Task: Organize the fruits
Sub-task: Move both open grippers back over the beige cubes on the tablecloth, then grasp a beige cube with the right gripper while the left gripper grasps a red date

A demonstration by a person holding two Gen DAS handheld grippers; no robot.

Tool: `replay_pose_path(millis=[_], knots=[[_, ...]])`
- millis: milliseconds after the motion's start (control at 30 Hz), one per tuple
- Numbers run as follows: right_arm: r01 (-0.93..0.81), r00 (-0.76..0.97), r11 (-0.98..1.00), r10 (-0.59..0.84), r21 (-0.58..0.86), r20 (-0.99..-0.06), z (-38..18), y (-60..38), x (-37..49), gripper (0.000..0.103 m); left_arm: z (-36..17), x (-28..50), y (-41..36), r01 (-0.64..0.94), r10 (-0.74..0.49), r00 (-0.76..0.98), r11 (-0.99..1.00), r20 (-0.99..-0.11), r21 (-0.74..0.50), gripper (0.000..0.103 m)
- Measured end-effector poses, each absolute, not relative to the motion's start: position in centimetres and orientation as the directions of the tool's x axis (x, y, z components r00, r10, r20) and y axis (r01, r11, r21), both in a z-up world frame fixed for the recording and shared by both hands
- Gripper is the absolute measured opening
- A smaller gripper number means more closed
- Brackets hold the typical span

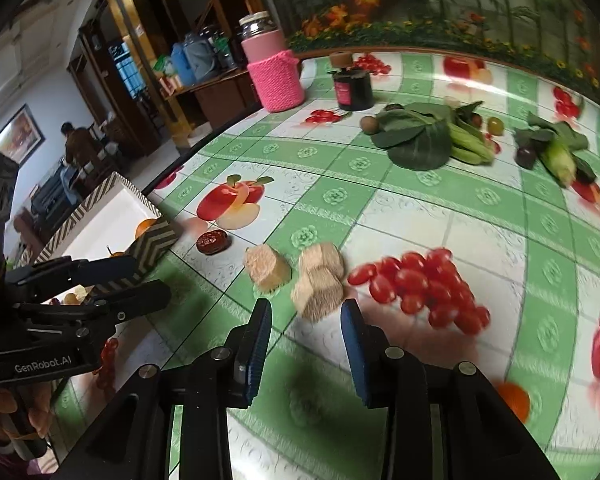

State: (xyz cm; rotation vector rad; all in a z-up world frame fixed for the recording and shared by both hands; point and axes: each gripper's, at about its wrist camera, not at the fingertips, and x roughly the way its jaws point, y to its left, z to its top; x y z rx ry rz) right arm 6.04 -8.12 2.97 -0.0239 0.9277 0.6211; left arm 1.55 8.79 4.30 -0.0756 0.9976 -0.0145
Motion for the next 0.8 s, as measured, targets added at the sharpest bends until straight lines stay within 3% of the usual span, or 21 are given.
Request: replay_pose_path(millis=[133, 267, 633, 767, 800], knots=[[-0.522, 0.433, 0.827, 0.466, 0.206, -0.772, 2.0, -7.4, 7.0, 0.035, 3.9, 2.7, 8.5, -0.022, -0.034, 0.537, 0.998, -0.843, -0.054, 0.061], [-0.514, 0.422, 0.811, 0.522, 0.278, -0.741, 1.7, -8.3, 7.6, 0.030, 3.2, 4.0, 8.3, -0.025, -0.022, 0.523, 0.999, -0.852, -0.042, 0.061], [-0.500, 0.409, 0.800, 0.556, 0.332, -0.724, 1.9, -9.9, 7.2, 0.030, 1.7, 7.1, 8.2, -0.023, 0.015, 0.509, 1.000, -0.861, 0.004, 0.061], [-0.504, 0.407, 0.794, 0.565, 0.340, -0.717, 2.1, -9.9, 7.2, 0.030, 1.5, 7.4, 7.9, 0.007, 0.021, 0.527, 1.000, -0.850, 0.029, 0.041], [-0.504, 0.410, 0.794, 0.567, 0.340, -0.715, 2.2, -9.9, 7.1, 0.030, 1.5, 7.4, 7.8, 0.012, 0.022, 0.531, 0.999, -0.847, 0.033, 0.026]])
